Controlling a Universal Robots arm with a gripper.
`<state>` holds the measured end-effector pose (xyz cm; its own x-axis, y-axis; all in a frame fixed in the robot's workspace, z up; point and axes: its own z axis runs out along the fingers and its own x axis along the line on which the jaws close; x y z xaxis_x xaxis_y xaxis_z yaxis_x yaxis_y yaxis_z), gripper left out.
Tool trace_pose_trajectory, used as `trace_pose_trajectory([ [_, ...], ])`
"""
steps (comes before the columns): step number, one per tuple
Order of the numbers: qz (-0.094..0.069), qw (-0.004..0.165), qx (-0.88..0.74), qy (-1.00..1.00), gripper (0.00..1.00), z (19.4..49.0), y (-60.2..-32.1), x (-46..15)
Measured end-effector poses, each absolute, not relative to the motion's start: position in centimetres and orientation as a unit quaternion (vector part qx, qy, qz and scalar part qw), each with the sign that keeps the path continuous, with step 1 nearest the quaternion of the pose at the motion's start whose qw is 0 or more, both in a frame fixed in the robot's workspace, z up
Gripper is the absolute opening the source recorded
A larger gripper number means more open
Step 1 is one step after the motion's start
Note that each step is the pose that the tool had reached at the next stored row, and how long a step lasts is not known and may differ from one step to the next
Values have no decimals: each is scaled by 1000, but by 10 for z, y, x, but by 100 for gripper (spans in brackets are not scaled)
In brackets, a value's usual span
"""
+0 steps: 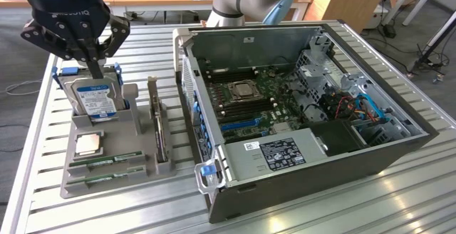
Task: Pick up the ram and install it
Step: 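Pick up the ram and move it above insertion slot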
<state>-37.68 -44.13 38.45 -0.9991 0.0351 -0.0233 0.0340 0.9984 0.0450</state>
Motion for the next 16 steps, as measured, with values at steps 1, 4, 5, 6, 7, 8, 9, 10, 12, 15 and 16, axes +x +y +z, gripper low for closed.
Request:
trace_pose_trajectory([
  [1, 22, 12, 11, 1000, 11, 384, -441, -377],
  [4, 23, 12, -7, 1000, 11, 384, -441, -377],
  [5, 23, 11, -14, 1000, 11, 384, -441, -377],
  [6, 23, 11, -20, 999, 11, 384, -441, -377],
  [7, 23, 11, -28, 999, 11, 384, -441, -377],
  [8, 23, 11, -36, 999, 11, 384, -441, -377],
  [9, 23, 11, -44, 999, 11, 384, -441, -377],
  [10, 23, 10, -52, 998, 11, 384, -441, -377],
  [12, 23, 10, -68, 997, 11, 384, -441, -377],
  [15, 24, 9, -95, 995, 11, 383, -441, -377],
  [16, 24, 9, -104, 994, 11, 383, -441, -377],
])
